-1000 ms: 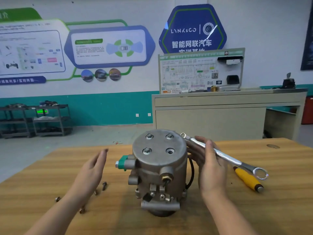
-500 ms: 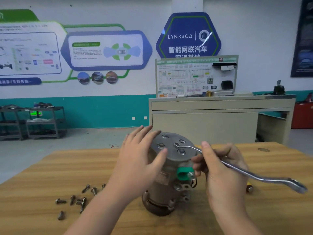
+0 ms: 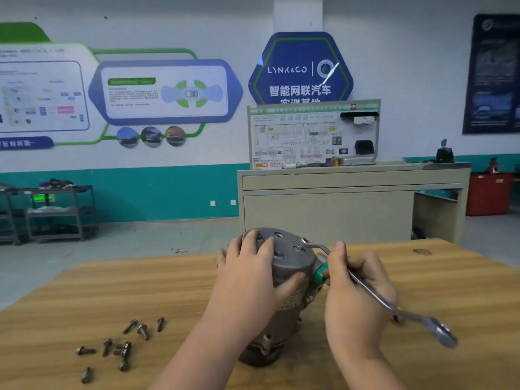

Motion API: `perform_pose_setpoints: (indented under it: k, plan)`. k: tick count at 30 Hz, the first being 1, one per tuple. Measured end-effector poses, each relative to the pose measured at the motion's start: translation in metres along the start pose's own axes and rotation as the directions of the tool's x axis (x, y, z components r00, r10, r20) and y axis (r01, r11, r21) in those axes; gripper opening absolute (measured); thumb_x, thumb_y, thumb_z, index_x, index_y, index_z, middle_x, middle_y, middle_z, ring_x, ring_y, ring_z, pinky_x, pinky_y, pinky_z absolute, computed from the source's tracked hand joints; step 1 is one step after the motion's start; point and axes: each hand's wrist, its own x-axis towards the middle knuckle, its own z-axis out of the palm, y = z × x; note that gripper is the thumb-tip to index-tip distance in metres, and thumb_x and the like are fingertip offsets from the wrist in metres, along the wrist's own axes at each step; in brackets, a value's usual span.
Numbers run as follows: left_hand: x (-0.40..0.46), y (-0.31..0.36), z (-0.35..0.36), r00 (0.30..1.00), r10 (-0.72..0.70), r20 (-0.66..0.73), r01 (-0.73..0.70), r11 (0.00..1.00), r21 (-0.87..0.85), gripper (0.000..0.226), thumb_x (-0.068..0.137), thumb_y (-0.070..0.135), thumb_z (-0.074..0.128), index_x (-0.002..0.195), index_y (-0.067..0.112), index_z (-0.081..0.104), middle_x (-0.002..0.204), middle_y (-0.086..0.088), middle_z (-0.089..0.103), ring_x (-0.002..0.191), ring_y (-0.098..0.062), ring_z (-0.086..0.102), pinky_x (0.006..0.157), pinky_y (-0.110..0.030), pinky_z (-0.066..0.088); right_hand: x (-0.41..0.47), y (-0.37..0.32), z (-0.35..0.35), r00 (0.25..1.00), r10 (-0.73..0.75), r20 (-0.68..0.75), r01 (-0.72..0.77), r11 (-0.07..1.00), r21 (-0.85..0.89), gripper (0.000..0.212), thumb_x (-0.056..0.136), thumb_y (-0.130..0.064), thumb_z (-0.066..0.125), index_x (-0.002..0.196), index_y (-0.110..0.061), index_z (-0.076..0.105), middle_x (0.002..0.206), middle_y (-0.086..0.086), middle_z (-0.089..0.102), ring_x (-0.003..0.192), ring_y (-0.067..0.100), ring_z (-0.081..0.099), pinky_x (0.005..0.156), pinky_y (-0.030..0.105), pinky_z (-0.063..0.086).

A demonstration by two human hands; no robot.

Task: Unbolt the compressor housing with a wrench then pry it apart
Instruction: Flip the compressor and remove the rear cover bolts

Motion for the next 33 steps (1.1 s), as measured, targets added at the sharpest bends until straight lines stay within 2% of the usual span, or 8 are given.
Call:
perform_pose_setpoints:
  k: [6,9,10,13,16,20,28,33]
  plan:
    - [-0.022,0.018,-0.002,0.992,-0.126,-0.027,0.128,0.987,0.096,0.081,0.082,0.071,0.035,0.148,0.024,0.028,0.156,-0.006,0.021,0.141,-0.029,0.016,0.114,-0.055,0.012,-0.004,-0.005,0.003,0.994,-0.055,0.090,0.062,0.995,-0.081,0.037,0.086,-0.036,0.054,0.055,-0.031,0.035,0.054,-0.005,0.043,0.048,0.003,0.036,0.046,0.016,0.030]
    - [-0.032,0.025,-0.003,0.984,-0.131,-0.121,0.140,0.987,0.073,0.068,0.071,0.057,0.070,0.123,0.013,0.062,0.133,-0.022,0.052,0.118,-0.047,0.050,0.098,-0.070,0.030,-0.009,-0.014,0.008,0.974,-0.177,0.143,0.193,0.976,-0.104,0.037,0.088,-0.029,0.055,0.058,-0.025,0.034,0.049,-0.005,0.034,0.047,0.004,0.033,0.045,0.018,0.031]
    - [-0.033,0.025,-0.003,0.979,-0.127,-0.158,0.138,0.989,0.062,0.062,0.069,0.049,0.074,0.117,0.011,0.065,0.128,-0.024,0.055,0.111,-0.050,0.053,0.095,-0.071,0.032,-0.011,-0.018,0.010,0.956,-0.237,0.173,0.260,0.958,-0.125,0.037,0.089,-0.025,0.055,0.060,-0.024,0.032,0.050,-0.006,0.032,0.048,0.006,0.031,0.044,0.020,0.031]
    - [-0.034,0.025,-0.004,0.985,-0.160,-0.066,0.166,0.980,0.113,0.050,0.088,0.039,0.047,0.136,0.024,0.039,0.149,-0.016,0.028,0.128,-0.043,0.032,0.109,-0.060,0.021,-0.012,-0.030,0.015,0.882,-0.380,0.278,0.452,0.848,-0.278,0.035,0.088,-0.022,0.053,0.065,-0.025,0.027,0.056,-0.008,0.023,0.053,0.014,0.022,0.046,0.020,0.022]
    - [-0.032,0.020,0.002,0.982,-0.136,-0.135,0.153,0.980,0.127,0.041,0.092,0.038,0.036,0.133,0.030,0.030,0.151,-0.009,0.019,0.128,-0.036,0.027,0.106,-0.046,0.026,-0.013,-0.035,0.020,0.871,-0.393,0.295,0.484,0.788,-0.379,0.032,0.085,-0.022,0.050,0.068,-0.025,0.024,0.058,-0.009,0.020,0.053,0.013,0.018,0.047,0.023,0.019]
    - [-0.033,0.016,0.003,0.985,-0.117,-0.130,0.129,0.987,0.091,0.045,0.095,0.044,0.035,0.138,0.038,0.028,0.154,-0.005,0.014,0.135,-0.033,0.018,0.106,-0.044,0.021,-0.016,-0.031,0.016,0.885,-0.379,0.271,0.458,0.815,-0.355,0.037,0.086,-0.018,0.056,0.063,-0.023,0.028,0.055,-0.009,0.024,0.053,0.011,0.022,0.050,0.021,0.020]
    - [-0.039,0.000,0.004,0.985,-0.107,-0.133,0.118,0.990,0.080,0.056,0.092,0.045,0.039,0.145,0.037,0.022,0.158,-0.008,0.010,0.132,-0.033,0.021,0.105,-0.044,0.022,-0.009,-0.034,0.016,0.754,-0.475,0.453,0.617,0.748,-0.244,0.040,0.089,-0.021,0.056,0.068,-0.028,0.024,0.062,-0.015,0.018,0.058,0.010,0.021,0.054,0.032,0.031]
    - [-0.041,-0.003,-0.001,0.981,-0.044,-0.188,0.037,0.999,-0.039,0.055,0.084,0.048,0.052,0.134,0.024,0.050,0.148,-0.016,0.038,0.121,-0.042,0.040,0.097,-0.051,0.035,-0.001,-0.032,0.019,0.682,-0.527,0.508,0.659,0.744,-0.113,0.038,0.091,-0.021,0.054,0.067,-0.028,0.025,0.062,-0.015,0.018,0.057,0.009,0.022,0.055,0.030,0.028]
